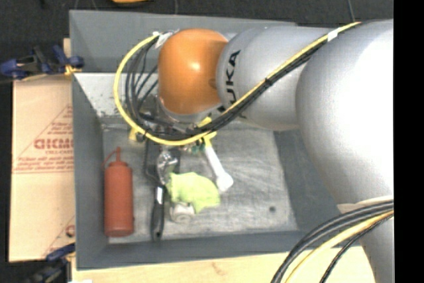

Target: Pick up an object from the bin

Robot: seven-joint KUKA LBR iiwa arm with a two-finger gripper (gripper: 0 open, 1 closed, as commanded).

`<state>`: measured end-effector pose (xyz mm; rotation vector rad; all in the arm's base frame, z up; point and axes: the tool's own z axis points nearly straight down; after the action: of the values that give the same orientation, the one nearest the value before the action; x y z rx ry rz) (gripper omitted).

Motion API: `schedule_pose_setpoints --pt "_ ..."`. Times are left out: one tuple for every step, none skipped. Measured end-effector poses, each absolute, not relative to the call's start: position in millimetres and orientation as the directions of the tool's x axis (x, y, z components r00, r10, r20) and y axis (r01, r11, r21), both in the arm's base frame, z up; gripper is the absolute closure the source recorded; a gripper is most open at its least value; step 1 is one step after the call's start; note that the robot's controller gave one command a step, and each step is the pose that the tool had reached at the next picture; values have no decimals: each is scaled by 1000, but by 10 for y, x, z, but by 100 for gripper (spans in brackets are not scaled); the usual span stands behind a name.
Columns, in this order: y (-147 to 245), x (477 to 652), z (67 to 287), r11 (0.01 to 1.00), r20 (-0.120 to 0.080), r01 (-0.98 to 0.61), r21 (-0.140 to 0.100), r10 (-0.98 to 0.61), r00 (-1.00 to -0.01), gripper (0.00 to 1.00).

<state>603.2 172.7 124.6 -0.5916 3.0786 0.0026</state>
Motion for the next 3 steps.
schedule_pose_setpoints --pt "1524 6134 1189 908 -11 -419 -3 -419 -908 0" --pt "1603 6079 1288 878 0 -478 -1 -478 -878 0" --pt "1010 5631 879 719 -43 -695 -13 -694 -718 100"
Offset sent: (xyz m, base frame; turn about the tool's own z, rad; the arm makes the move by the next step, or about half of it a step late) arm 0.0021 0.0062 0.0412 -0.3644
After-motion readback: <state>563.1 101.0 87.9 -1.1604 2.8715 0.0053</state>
